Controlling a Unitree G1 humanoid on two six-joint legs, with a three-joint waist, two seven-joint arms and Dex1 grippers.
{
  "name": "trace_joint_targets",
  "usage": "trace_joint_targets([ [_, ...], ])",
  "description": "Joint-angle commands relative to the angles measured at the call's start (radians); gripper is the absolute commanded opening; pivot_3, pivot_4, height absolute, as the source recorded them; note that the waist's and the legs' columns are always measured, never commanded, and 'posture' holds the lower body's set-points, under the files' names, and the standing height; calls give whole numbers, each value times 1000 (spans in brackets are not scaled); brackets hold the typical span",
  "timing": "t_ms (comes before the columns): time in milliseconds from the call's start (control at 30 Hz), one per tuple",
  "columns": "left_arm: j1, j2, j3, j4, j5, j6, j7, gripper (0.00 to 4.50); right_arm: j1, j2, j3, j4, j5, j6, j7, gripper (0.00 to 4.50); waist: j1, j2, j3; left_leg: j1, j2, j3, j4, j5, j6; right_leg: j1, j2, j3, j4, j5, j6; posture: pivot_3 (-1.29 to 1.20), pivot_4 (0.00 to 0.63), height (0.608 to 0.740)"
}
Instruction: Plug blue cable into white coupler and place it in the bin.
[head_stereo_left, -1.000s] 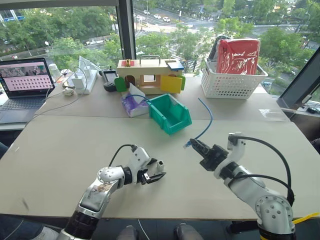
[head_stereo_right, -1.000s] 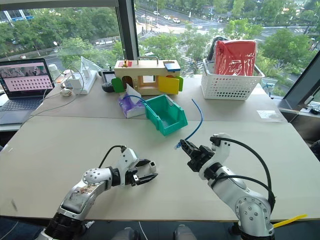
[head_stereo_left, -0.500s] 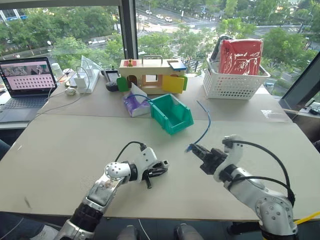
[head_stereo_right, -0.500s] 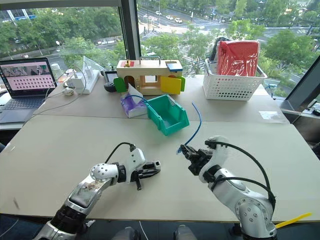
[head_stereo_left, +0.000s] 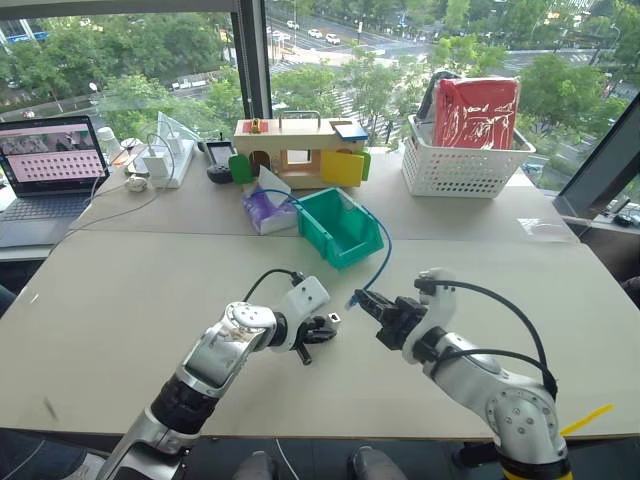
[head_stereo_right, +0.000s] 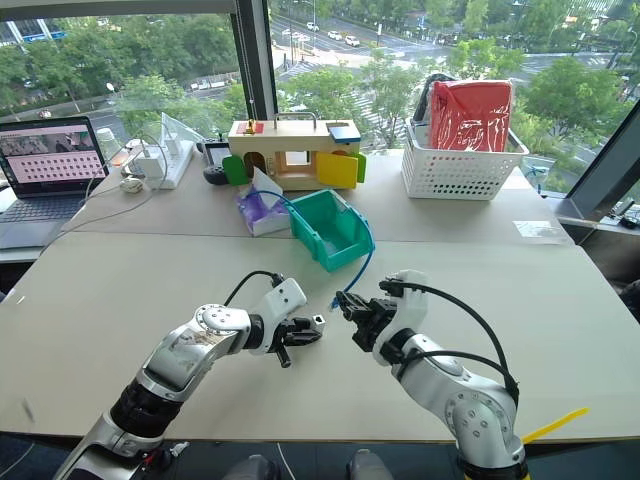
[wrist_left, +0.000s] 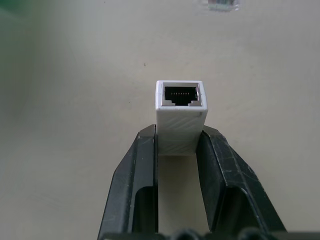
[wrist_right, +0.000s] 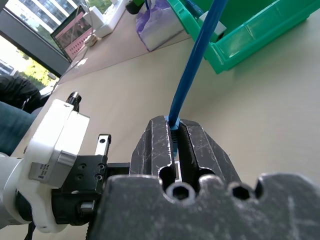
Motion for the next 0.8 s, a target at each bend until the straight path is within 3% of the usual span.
trace_joint_targets([
  [33,7,1,-17,13,-20,41,9,614,-18,21,11,0,-6,21,9,0,0,0,0,0,0,0,0,0,0,0,0,0,0,0,0,0,150,737],
  [800,6,-4,13,-12,-102,85,64,614,-52,70,10,71,-66,106,74,0,0,0,0,-1,0,-1,0,0,0,0,0,-1,0,3,5,0,150,737],
])
